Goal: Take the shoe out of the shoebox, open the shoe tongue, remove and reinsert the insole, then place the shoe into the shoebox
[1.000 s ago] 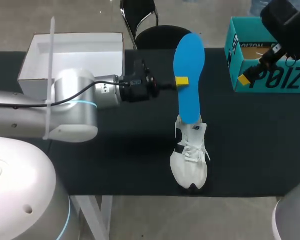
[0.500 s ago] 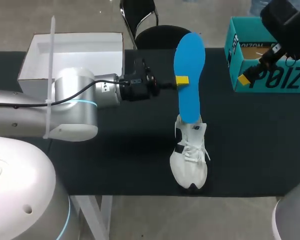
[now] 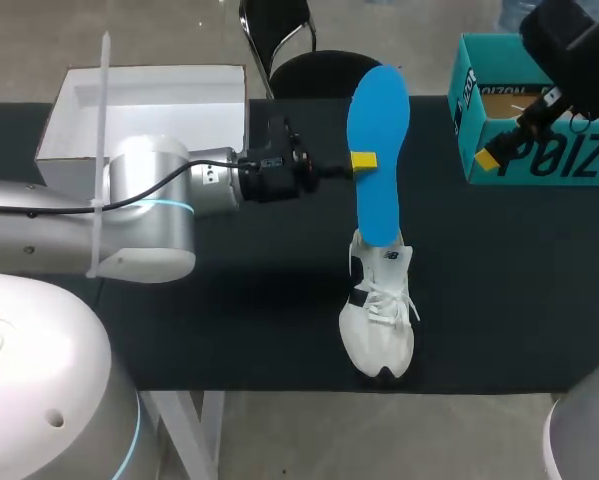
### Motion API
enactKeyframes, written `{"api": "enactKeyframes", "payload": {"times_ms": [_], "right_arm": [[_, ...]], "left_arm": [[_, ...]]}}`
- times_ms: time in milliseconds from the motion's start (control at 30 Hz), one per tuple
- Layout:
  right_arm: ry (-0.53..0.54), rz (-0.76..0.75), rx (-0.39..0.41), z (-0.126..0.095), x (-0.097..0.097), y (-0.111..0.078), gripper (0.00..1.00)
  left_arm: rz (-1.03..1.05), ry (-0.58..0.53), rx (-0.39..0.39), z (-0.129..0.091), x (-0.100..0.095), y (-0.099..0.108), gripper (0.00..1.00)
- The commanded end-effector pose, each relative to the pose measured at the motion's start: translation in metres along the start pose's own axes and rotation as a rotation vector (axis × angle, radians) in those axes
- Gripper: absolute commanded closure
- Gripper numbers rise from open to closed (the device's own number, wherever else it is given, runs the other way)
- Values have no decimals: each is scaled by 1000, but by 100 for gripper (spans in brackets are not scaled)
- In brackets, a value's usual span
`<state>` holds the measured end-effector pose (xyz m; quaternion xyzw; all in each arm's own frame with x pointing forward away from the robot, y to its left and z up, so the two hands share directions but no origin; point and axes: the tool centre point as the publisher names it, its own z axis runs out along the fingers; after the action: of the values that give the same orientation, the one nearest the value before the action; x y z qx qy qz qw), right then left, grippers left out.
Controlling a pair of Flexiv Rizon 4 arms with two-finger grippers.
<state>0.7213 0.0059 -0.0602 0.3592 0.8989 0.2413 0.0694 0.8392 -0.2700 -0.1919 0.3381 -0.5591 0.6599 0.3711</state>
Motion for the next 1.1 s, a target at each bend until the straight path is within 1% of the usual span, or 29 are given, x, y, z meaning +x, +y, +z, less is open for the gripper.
{"api": "enactKeyframes", "payload": {"times_ms": [33,133,200,233,300,367,400,433,500,567,633,700,767,800,833,1100], "right_arm": [[1,1,4,1,0,2,0],[1,1,4,1,0,2,0],[29,-10,-45,-1,-8,3,0],[33,-25,-48,1,-12,7,0],[33,-59,-20,8,-16,15,0],[47,-86,-46,15,-21,24,0],[55,-105,-33,19,-23,28,0],[53,-116,-13,22,-24,31,0],[57,-132,-15,23,-24,32,0],[55,-135,-17,19,-26,28,0],[55,-129,-25,15,-27,20,0],[41,-117,-14,9,-27,11,0],[47,-100,-33,5,-26,5,0],[52,-85,-26,3,-26,3,0],[31,-62,-10,2,-26,2,0],[31,-62,-10,2,-26,2,0]], "left_arm": [[0,-3,0,1,0,0,100],[0,-3,0,1,0,0,100],[0,-3,0,1,0,0,100],[0,-3,0,1,0,0,100],[0,-3,0,1,0,0,100],[0,-3,0,1,0,0,100],[0,-3,0,1,0,0,100],[0,-3,0,1,0,0,100],[0,-3,0,1,0,0,100],[0,-3,0,1,0,0,100],[0,-3,0,1,0,0,100],[0,-3,0,1,0,0,100],[0,-3,0,1,0,0,100],[0,-3,0,1,0,0,100],[0,-3,0,1,0,0,100],[0,-3,0,1,0,0,100]]}}
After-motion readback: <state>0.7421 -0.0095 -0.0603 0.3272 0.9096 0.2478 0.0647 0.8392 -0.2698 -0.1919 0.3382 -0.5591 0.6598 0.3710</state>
